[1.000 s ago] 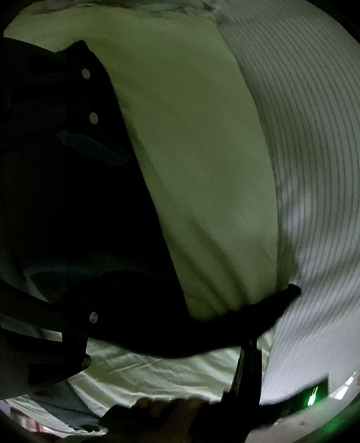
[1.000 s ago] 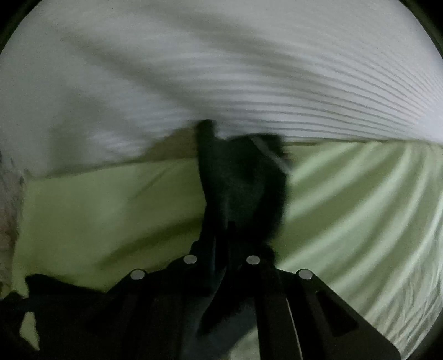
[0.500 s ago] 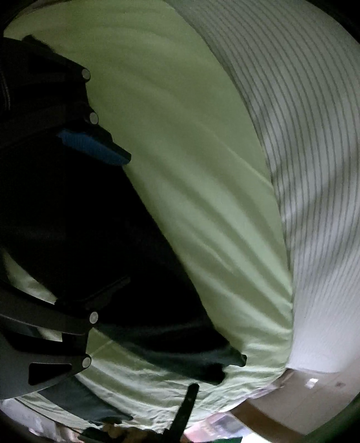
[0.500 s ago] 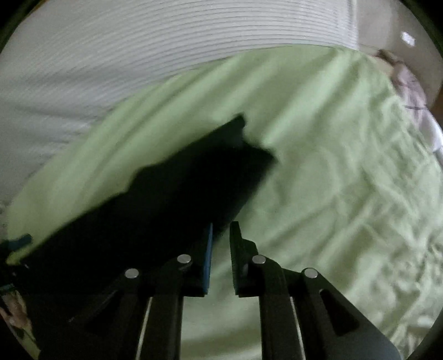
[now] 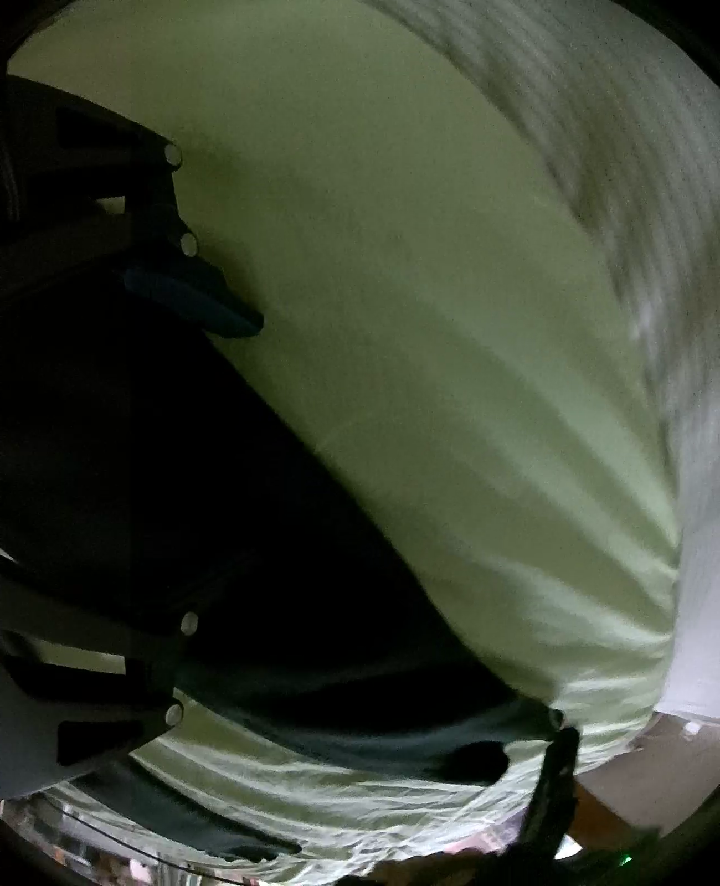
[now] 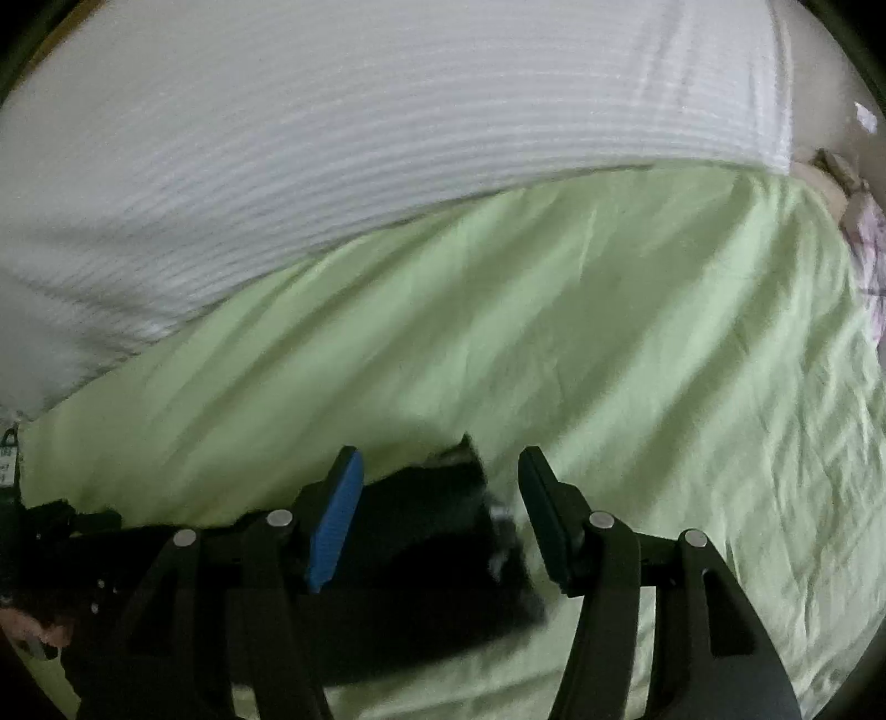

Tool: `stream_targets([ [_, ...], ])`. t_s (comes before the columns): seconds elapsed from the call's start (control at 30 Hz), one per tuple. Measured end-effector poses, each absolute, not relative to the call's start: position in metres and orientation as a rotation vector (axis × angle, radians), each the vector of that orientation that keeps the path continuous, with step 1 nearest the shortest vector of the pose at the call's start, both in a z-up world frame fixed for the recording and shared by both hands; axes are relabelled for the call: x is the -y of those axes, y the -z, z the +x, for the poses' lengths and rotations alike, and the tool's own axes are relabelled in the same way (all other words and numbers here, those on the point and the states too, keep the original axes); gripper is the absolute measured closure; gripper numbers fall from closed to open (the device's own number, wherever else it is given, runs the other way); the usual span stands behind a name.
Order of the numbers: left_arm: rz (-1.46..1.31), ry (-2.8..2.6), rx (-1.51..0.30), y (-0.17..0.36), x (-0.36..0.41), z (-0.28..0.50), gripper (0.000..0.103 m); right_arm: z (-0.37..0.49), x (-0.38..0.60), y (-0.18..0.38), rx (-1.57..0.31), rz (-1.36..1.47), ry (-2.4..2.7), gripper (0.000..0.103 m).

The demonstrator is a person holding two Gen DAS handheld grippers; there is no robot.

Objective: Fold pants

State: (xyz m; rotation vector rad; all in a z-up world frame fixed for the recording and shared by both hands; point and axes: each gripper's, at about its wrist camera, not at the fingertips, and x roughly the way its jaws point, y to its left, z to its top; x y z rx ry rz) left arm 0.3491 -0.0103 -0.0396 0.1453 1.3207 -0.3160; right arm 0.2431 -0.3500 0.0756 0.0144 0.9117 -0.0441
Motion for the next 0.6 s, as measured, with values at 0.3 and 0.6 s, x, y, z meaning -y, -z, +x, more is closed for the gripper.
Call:
stream_targets([
  [0.3, 0.190, 0.402, -1.322, 0.046, 0.047, 0.350, 0.095, 0.254, 0.368, -0.080, -0.945, 0.147, -0.047, 0.095],
  [0.6, 0.099, 0.484, -1.229, -0.003, 0.046, 0.280, 0.097, 0.186, 0.396, -0.122, -0.814, 0.278, -0.156, 0.096],
])
